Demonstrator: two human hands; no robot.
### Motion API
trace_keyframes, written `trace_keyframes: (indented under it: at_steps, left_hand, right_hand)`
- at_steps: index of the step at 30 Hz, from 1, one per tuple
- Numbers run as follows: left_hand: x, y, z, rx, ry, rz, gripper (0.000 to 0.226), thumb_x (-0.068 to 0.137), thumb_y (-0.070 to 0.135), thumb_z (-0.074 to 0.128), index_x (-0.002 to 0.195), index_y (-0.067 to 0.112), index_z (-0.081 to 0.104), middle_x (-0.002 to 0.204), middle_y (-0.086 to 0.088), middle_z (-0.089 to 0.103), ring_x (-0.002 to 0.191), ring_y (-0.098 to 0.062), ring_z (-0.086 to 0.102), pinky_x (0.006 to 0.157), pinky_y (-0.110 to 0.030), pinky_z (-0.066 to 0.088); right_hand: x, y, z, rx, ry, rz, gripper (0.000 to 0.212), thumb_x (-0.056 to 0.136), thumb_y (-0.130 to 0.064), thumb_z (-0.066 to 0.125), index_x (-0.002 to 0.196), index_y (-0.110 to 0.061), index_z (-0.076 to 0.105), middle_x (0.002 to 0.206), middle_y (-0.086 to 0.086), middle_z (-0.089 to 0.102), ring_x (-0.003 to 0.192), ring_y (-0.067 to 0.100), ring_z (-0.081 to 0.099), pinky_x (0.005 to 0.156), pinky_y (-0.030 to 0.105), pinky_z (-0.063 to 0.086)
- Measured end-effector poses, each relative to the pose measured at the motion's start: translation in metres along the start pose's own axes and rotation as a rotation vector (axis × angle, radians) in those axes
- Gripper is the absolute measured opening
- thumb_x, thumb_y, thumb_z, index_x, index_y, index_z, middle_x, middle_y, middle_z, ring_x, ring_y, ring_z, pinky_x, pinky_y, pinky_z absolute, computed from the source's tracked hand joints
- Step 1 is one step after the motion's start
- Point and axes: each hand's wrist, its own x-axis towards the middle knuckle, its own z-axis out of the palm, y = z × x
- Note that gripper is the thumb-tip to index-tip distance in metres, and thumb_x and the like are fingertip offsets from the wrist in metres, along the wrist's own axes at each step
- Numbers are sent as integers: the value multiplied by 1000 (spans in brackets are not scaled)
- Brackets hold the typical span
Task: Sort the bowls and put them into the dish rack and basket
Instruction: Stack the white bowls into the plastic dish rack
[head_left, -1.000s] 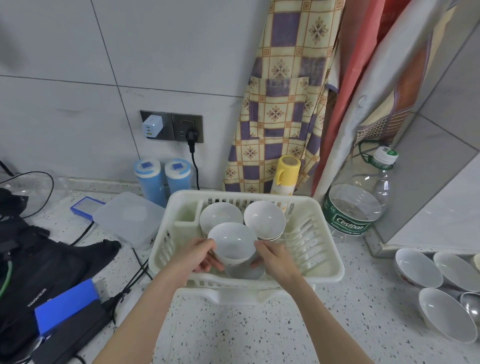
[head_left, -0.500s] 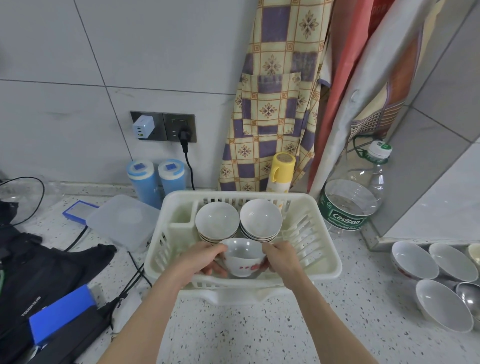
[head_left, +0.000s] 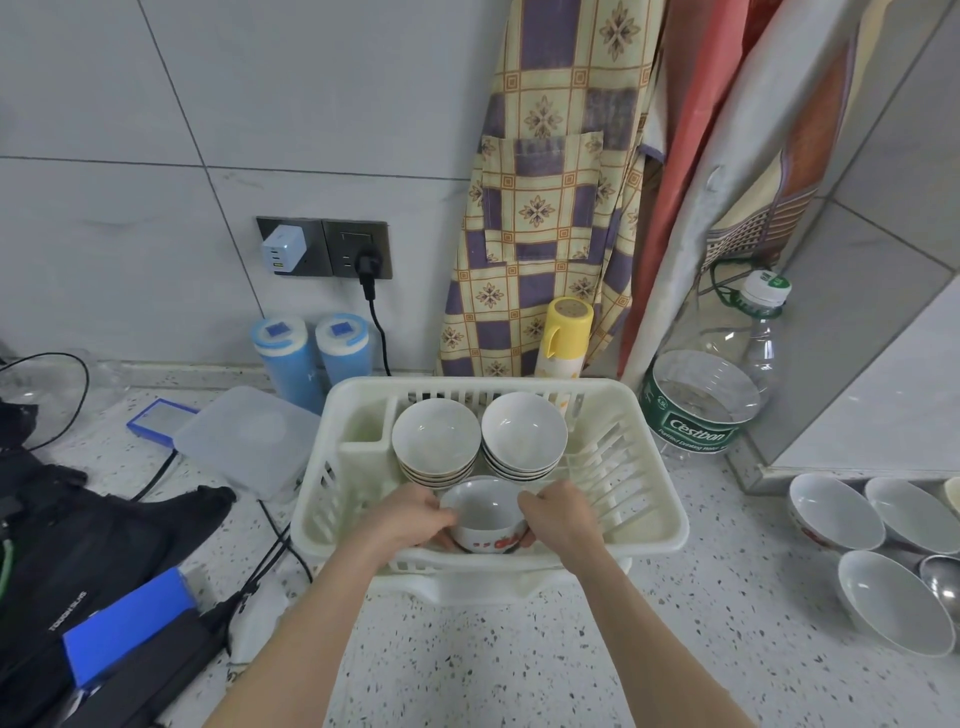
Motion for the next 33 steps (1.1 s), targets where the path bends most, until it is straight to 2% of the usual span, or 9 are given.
trace_keyframes:
  at_steps: [3,6,8,12,19,23,25,28,33]
  left_hand:
    - [1,0,5,107,10,21,15,87,33,63,85,20,72,82,5,78,84,-15,72,76,-30,53]
    - [0,2,8,293,58,30,18,84,35,62,68,27,62,82,8,78,73,-14,68,67,-27,51]
    - [0,2,9,340,71,45,21,84,34,62,64,28,58,84,7,77,74,-14,69,62,-24,47]
    - [-1,4,12,417,92,62,13,82,37,61,73,27,62,87,6,76,79,-16,70,67,-28,54]
    - [2,-1,15,433,138,89,20,80,41,63,89,25,71,86,6,75,78,-16,71,72,-33,60]
    - [0,-3,17,431,200,121,18,76,43,64,81,26,67,78,6,73,70,-13,68,56,-25,48]
    - [-1,-3,17,428,220,141,13,77,43,65,72,32,60,77,9,70,69,-13,66,50,-23,42]
    - [-2,-4,18,420,251,167,26,78,45,68,64,41,46,77,12,64,71,-13,61,48,-22,33]
    - [0,-6,20,422,268,163,26,77,49,71,70,38,48,80,12,65,71,-11,61,49,-23,33]
  right_hand:
    - [-2,0,-1,-34,-3,7,28,74,-18,48,51,-13,34,54,13,56,53,20,39,51,27,28]
    - [-5,-2,-2,-107,-14,-3,27,77,-16,49,56,-12,32,59,5,42,56,20,35,51,28,26]
    - [-6,-3,-2,-144,-23,0,19,78,-16,48,61,-9,42,63,6,47,59,19,39,52,29,28]
    - [-6,-6,-2,-186,-57,26,14,78,-12,47,70,-5,57,71,8,58,65,21,48,55,29,36]
    - [-2,-2,-4,-194,-120,49,31,69,-4,47,88,13,65,82,23,68,66,23,47,61,30,40]
    - [-4,-2,-5,-243,-129,47,26,72,-8,48,85,7,65,79,13,68,64,21,48,51,24,33]
    - [-4,-2,-4,-263,-131,34,14,75,-9,49,75,2,58,85,16,72,63,21,46,51,24,32]
    - [-5,-3,-5,-306,-126,14,8,81,-12,51,75,-7,54,92,15,74,64,23,50,52,24,35]
    - [-4,-1,-2,-401,-116,-34,17,90,-19,52,86,-5,60,96,11,73,78,24,61,64,24,44]
